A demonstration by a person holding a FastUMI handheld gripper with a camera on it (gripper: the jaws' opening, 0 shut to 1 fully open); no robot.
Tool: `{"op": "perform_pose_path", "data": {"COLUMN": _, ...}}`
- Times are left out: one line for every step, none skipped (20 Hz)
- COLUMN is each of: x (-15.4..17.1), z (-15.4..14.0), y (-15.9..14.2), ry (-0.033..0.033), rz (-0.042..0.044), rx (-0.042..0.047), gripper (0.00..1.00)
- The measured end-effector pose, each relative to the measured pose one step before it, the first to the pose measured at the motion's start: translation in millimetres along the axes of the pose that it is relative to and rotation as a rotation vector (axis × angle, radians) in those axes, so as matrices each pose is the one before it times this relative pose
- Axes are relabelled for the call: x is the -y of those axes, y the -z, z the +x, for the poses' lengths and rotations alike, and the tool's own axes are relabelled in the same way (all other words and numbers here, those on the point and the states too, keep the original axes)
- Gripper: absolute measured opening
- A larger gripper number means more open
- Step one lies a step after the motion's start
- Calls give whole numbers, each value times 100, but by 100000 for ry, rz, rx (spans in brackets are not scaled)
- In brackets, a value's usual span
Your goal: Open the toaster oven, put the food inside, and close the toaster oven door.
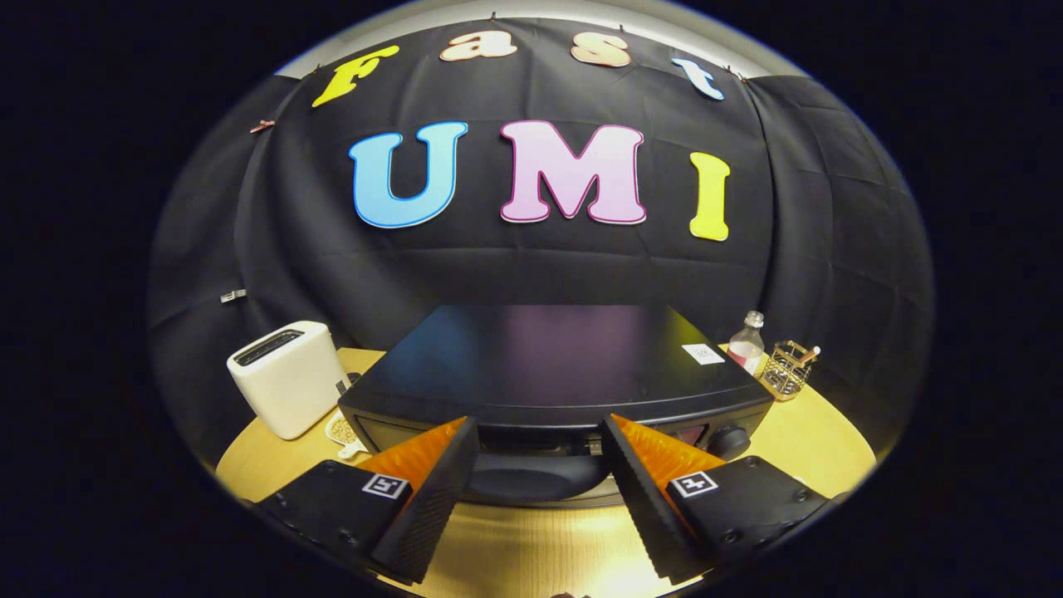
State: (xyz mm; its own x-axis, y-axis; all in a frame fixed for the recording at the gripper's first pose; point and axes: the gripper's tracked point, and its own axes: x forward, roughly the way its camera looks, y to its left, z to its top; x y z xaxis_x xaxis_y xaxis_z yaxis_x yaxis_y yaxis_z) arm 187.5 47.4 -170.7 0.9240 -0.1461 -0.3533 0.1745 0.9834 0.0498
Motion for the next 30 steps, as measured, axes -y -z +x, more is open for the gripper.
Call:
{"op": "perform_pose_path", "data": {"x": 13, "z": 294, "y": 116, "ry": 194, "rz": 74, "rx": -298, "gripper": 99}}
{"op": "perform_pose_path", "data": {"x": -41, "z": -303, "y": -15, "ry": -48, "rz": -387, "rx": -1338, "gripper": 99}}
{"op": "perform_pose_path", "data": {"x": -170, "z": 1, "y": 119, "ry": -647, "rz": -256, "rx": -1612, "gripper": 100}}
{"op": "perform_pose_path", "data": {"x": 163, "z": 193, "y": 438, "ry": 78, "rz": 784, "rx": -2095, "gripper": 99}}
{"op": "perform_pose_path", "data": {"x": -36, "z": 226, "y": -111, "ry": -8, "rz": 467, "rx": 351, "gripper": 99}}
{"op": "perform_pose_path", "data": {"x": 12, "z": -341, "y": 146, "ry": 204, "rz": -333, "rx": -1473, "gripper": 98}}
{"op": "perform_pose_path", "data": {"x": 3, "z": 7, "y": -81, "ry": 582, "rz": -195, "rx": -326, "gripper": 98}}
{"op": "perform_pose_path", "data": {"x": 28, "z": -23, "y": 202, "ry": 441, "rz": 138, "rx": -1060, "gripper": 99}}
{"op": "perform_pose_path", "data": {"x": 18, "z": -55, "y": 1, "ry": 298, "rz": 430, "rx": -444, "gripper": 99}}
{"op": "perform_pose_path", "data": {"x": -58, "z": -112, "y": 75, "ry": 94, "rz": -3, "rx": -420, "gripper": 99}}
{"op": "perform_pose_path", "data": {"x": -64, "z": -123, "y": 12, "ry": -144, "rz": -473, "rx": 146, "gripper": 99}}
{"op": "perform_pose_path", "data": {"x": -14, "z": -233, "y": 192, "ry": -131, "rz": -238, "rx": -168, "gripper": 99}}
{"op": "perform_pose_path", "data": {"x": -9, "z": -234, "y": 90, "ry": -116, "rz": 243, "rx": -18, "gripper": 99}}
{"op": "perform_pose_path", "data": {"x": 58, "z": -142, "y": 203, "ry": -65, "rz": 176, "rx": -255, "gripper": 99}}
{"op": "perform_pose_path", "data": {"x": 3, "z": -154, "y": 10, "ry": -54, "rz": 149, "rx": 45, "gripper": 99}}
{"op": "perform_pose_path", "data": {"x": 9, "z": -251, "y": 126, "ry": -142, "rz": 532, "rx": 71, "gripper": 99}}
{"op": "perform_pose_path", "data": {"x": -53, "z": -125, "y": 120, "ry": -234, "rz": 457, "rx": 98, "gripper": 99}}
{"op": "perform_pose_path", "data": {"x": -78, "z": -202, "y": 143, "ry": -524, "rz": -438, "rx": -266, "gripper": 99}}
{"op": "perform_pose_path", "data": {"x": -5, "z": -42, "y": 82, "ry": -475, "rz": -1052, "rx": -102, "gripper": 99}}
{"op": "perform_pose_path", "data": {"x": 13, "z": -419, "y": 222, "ry": -398, "rz": 61, "rx": 111, "gripper": 98}}
{"op": "perform_pose_path", "data": {"x": -11, "z": -177, "y": 140, "ry": -196, "rz": 108, "rx": -238, "gripper": 98}}
{"op": "perform_pose_path", "data": {"x": 22, "z": -233, "y": 153, "ry": -64, "rz": -81, "rx": -60, "gripper": 98}}
{"op": "perform_pose_path", "data": {"x": 20, "z": -172, "y": 248, "ry": 260, "rz": 250, "rx": -533, "gripper": 98}}
{"op": "perform_pose_path", "data": {"x": 36, "z": -289, "y": 301, "ry": 172, "rz": 197, "rx": -723, "gripper": 98}}
{"op": "perform_pose_path", "data": {"x": -11, "z": -333, "y": 351, "ry": -159, "rz": -139, "rx": -642, "gripper": 98}}
{"op": "perform_pose_path", "data": {"x": -100, "z": -313, "y": 333, "ry": -579, "rz": -235, "rx": -408, "gripper": 98}}
{"op": "perform_pose_path", "data": {"x": -2, "z": -336, "y": 346, "ry": -599, "rz": -91, "rx": -520, "gripper": 98}}
{"op": "perform_pose_path", "data": {"x": -10, "z": -339, "y": 394, "ry": -504, "rz": 212, "rx": -435, "gripper": 98}}
{"op": "perform_pose_path", "data": {"x": 17, "z": -301, "y": 355, "ry": -383, "rz": 161, "rx": -504, "gripper": 98}}
{"op": "perform_pose_path", "data": {"x": -6, "z": -313, "y": 368, "ry": -248, "rz": 26, "rx": -202, "gripper": 97}}
